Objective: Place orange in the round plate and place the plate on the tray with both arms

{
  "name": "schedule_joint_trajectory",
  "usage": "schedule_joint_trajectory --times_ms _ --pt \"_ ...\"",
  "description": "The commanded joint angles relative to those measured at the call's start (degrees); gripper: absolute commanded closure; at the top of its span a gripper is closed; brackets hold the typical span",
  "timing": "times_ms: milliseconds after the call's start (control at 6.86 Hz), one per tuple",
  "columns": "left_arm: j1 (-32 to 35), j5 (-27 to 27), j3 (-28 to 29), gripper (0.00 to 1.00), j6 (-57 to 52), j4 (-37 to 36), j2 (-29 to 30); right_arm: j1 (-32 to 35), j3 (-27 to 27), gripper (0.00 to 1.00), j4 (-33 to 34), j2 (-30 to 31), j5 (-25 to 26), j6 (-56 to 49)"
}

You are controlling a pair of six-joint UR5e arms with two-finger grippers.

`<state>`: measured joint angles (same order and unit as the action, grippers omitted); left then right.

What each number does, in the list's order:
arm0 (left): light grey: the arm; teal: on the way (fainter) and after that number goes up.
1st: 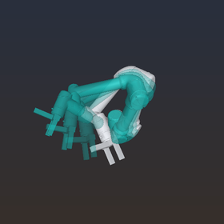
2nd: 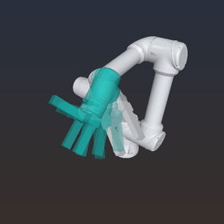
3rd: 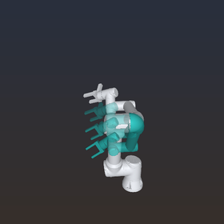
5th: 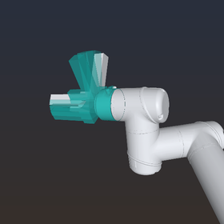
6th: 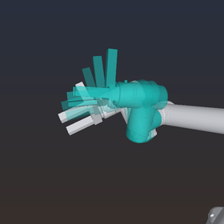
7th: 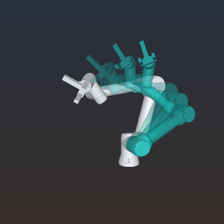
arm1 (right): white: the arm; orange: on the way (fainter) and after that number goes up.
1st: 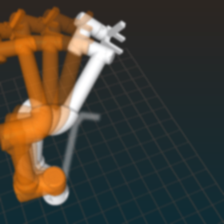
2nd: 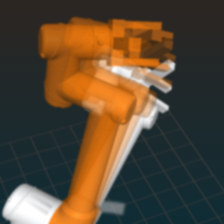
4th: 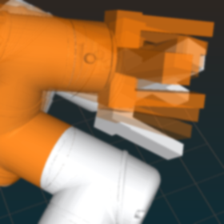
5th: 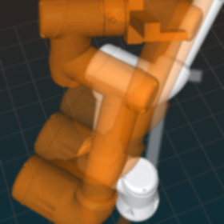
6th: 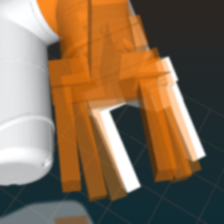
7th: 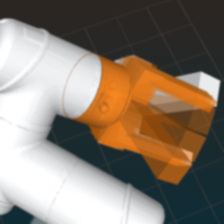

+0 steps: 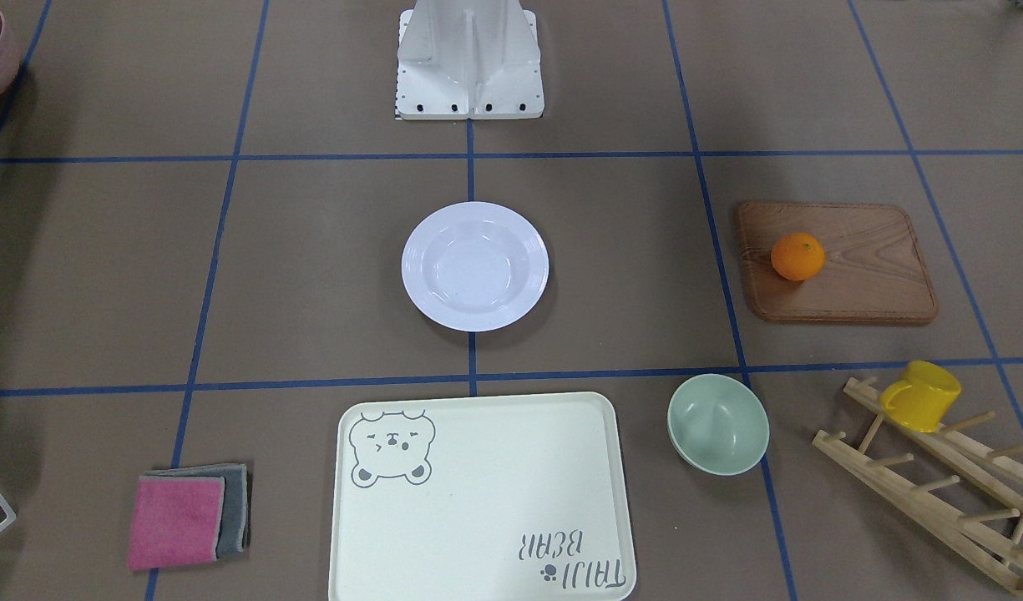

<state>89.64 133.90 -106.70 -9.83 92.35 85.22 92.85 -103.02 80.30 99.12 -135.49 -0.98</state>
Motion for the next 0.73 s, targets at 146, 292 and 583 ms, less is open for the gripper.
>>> schedule_joint_trajectory --times_ms 146,292,583 --pt "-2.5 11.3 0.9 0.01 1.3 11.2 0.7 -3.1 -1.5 0.00 -1.8 -3.1 -5.3 3.4" --pt "-9.1 11.1 1.3 0.01 7.2 12.1 1.3 -6.8 -3.7 0.00 -2.4 -3.1 -2.4 10.5" --pt "-17.8 1.0 1.1 0.01 27.0 22.2 0.7 -15.6 -8.5 0.00 -2.4 -3.1 5.5 25.4"
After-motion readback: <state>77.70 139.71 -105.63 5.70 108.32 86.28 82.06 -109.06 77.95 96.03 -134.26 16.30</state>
